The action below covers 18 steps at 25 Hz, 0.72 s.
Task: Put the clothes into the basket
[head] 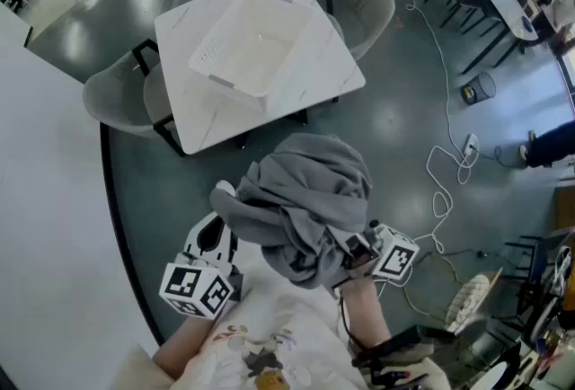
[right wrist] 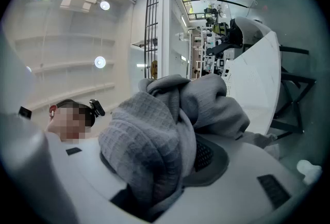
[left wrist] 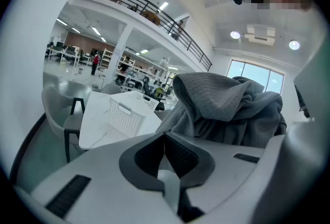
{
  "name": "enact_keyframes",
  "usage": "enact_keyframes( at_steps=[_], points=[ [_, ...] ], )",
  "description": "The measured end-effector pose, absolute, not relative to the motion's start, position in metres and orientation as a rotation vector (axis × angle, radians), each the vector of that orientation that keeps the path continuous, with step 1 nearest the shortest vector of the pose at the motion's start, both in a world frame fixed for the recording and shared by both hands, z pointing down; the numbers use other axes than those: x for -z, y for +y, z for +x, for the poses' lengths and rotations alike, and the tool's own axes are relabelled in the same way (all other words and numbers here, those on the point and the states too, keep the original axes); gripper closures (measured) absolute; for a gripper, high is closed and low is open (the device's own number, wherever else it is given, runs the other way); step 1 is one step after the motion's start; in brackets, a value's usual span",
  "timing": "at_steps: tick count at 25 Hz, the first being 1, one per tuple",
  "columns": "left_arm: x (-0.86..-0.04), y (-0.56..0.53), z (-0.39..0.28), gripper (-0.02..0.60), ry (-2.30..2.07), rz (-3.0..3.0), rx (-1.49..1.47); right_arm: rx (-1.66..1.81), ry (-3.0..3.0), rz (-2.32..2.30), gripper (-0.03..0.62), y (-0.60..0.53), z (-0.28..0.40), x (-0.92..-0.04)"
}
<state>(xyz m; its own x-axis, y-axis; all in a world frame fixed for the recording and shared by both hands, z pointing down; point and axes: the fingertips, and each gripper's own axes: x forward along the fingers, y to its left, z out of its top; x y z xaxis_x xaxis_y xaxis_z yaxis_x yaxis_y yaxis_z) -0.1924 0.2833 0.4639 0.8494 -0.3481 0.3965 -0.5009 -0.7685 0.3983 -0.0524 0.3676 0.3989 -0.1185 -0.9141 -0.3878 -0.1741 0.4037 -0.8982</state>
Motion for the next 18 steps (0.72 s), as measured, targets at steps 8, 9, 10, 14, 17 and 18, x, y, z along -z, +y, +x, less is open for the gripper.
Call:
enact_keyframes(
  at_steps=[8, 9, 10, 14, 17, 18],
  points=[
    [-0.467, 0.353, -0.212, 0.571, -0.623, 2.507, -0.477, 0.905, 1.582, -1.043, 0.37, 0.428, -0.092, -0.408],
    [-0.469, 0.357, -0.215, 0.57, -0.617, 2.505, -0.491, 0.908, 1.578, -1.065, 0.37, 0.432, -0.096, -0.411],
    [-0.472, 0.36, -0.219, 0.571, -0.611, 2.502, -0.506, 0.913, 1.574, -1.093, 0.37, 0.435, -0.101, -0.415],
    [-0.478, 0.369, -0.243, 0.571, -0.601, 2.483, -0.54, 0.942, 1.57, -1.158, 0.37, 0.44, -0.127, -0.428],
    [-0.475, 0.372, -0.263, 0.571, -0.607, 2.471, -0.541, 0.957, 1.541, -1.095, 0.363, 0.442, -0.147, -0.427],
    [-0.474, 0.373, -0.269, 0.571, -0.609, 2.469, -0.537, 0.957, 1.535, -1.072, 0.361, 0.443, -0.154, -0.425]
  ],
)
